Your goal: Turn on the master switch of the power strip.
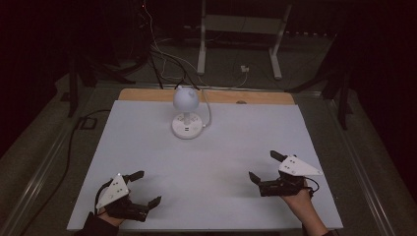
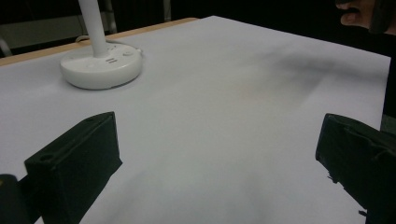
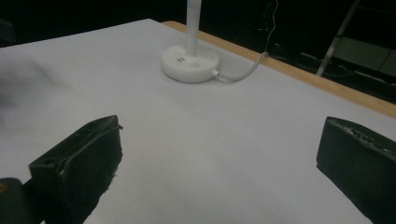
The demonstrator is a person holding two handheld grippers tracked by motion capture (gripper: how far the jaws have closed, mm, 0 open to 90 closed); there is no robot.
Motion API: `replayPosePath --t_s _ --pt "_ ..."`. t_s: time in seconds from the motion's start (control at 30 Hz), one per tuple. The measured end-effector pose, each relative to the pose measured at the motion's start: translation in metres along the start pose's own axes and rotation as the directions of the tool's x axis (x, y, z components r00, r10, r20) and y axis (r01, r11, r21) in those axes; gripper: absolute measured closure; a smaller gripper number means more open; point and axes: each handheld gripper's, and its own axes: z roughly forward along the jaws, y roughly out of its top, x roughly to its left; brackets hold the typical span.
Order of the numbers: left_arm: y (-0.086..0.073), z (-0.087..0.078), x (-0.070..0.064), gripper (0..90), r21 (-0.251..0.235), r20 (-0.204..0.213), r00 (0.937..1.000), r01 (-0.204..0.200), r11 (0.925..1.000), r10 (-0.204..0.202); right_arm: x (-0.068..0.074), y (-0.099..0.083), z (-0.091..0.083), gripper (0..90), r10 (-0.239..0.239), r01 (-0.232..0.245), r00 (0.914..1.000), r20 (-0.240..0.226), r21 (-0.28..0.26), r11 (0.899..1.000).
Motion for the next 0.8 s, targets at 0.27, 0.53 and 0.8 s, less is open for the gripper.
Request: replayPosePath --t_s 0.27,0.53,0.8 --pt "0.000 0.000 0.000 0.3 -0.001 0.001 1.0000 0.000 1.0000 0.000 0.000 0.016 0.012 0.0 -0.024 0.023 0.9995 -0.020 -0.005 1.000" --pt "0.000 -0.001 0.000 0.3 -0.003 0.003 1.0000 0.002 1.0000 -0.002 0.004 0.024 0.026 0.0 -0.040 0.040 0.9983 -0.041 0.000 0.999" --pt "0.000 -0.001 0.000 0.3 -0.003 0.003 1.0000 0.002 1.0000 -0.002 0.007 0.031 0.043 0.0 -0.040 0.040 0.9965 -0.073 -0.005 0.999"
